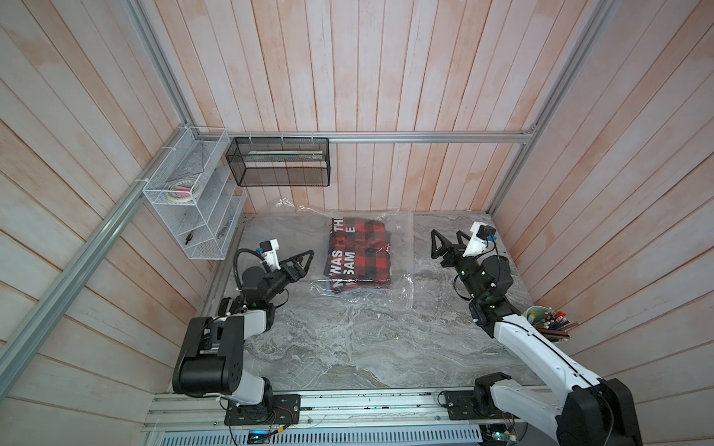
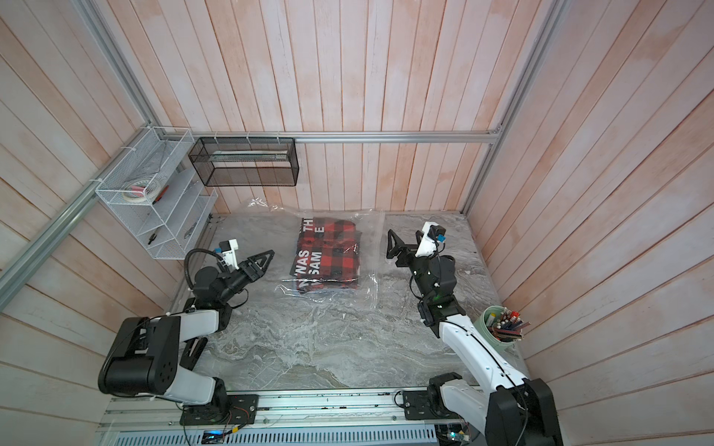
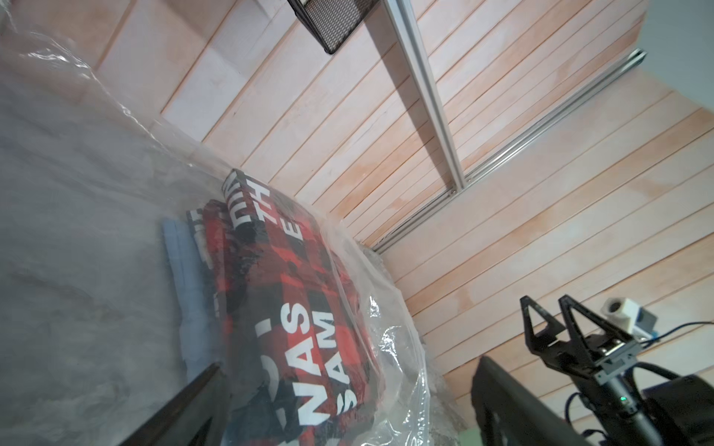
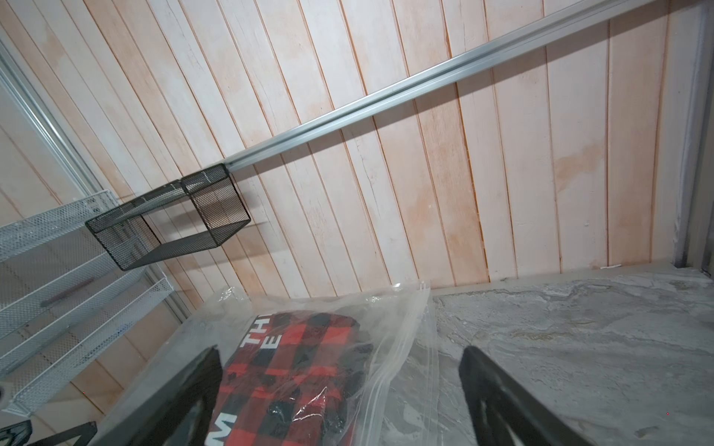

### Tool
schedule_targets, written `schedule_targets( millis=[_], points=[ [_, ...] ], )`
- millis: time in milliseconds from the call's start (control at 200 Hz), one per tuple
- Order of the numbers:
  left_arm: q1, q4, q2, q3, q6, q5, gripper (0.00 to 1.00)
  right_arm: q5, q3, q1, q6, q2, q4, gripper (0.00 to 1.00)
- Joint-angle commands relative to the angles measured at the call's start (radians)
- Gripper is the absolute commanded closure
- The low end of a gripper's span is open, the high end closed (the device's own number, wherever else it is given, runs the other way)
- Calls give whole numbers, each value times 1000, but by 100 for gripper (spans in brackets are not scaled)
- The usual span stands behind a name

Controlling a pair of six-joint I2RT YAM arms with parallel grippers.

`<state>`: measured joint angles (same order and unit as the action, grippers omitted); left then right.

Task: Take the shirt out of the vacuum bag
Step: Open the vacuum bag at the center of the board.

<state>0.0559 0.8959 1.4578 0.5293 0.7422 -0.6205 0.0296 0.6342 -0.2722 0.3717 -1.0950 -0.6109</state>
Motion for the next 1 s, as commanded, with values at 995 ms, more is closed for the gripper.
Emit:
schedule_targets(
  millis=[995],
  points=[
    [678,-1016,-16,762,-780,809,0,53,42,13,-5,-21,53,2]
  ],
)
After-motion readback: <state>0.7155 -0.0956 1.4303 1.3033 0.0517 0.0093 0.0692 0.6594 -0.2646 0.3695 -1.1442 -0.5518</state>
